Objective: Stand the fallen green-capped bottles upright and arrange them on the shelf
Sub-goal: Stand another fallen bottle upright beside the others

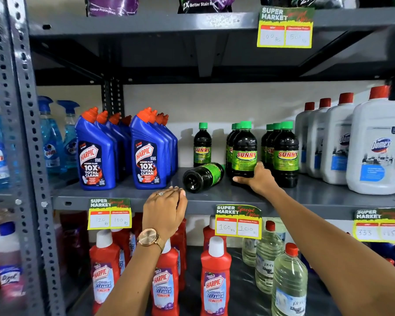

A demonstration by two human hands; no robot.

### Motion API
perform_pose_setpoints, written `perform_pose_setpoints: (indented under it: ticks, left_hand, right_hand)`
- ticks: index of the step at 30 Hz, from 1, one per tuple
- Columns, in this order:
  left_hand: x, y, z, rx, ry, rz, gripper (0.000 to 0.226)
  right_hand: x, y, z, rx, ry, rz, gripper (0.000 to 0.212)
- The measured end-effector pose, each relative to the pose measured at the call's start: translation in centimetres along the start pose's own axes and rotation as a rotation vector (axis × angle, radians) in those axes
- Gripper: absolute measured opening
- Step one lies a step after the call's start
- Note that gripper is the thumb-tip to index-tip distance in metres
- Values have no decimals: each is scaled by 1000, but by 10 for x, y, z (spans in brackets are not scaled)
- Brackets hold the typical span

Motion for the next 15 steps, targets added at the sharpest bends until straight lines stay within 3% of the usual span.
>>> perform_pose_setpoints:
  ticks: [6, 8, 11, 12, 15]
  left_hand:
    - [4, -2, 0, -11, 21, -8, 40]
    - [5, -1, 1, -19, 23, -8, 41]
    - [4, -1, 0, -24, 14, 0, 41]
    - [3, 0, 0, -22, 15, 3, 41]
    - [1, 0, 0, -17, 22, 13, 41]
  right_hand:
    - [8, 8, -2, -80, -48, 10, 93]
    - [15, 15, -5, -48, -29, 95, 94]
    - [23, 31, -27, 154, 129, 303, 67]
    - [21, 37, -37, 192, 133, 297, 59]
    - [-2, 44, -64, 109, 123, 57, 75]
Point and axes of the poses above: each hand's wrist, its own y-axis away from the middle knuckle, its own x-axis out of the back of the hand, z = x × y, the point moved 5 cm from there along -y, towards the middle knuckle, and after that the axes turned 15 degrees about z, right-handed, at the moved point
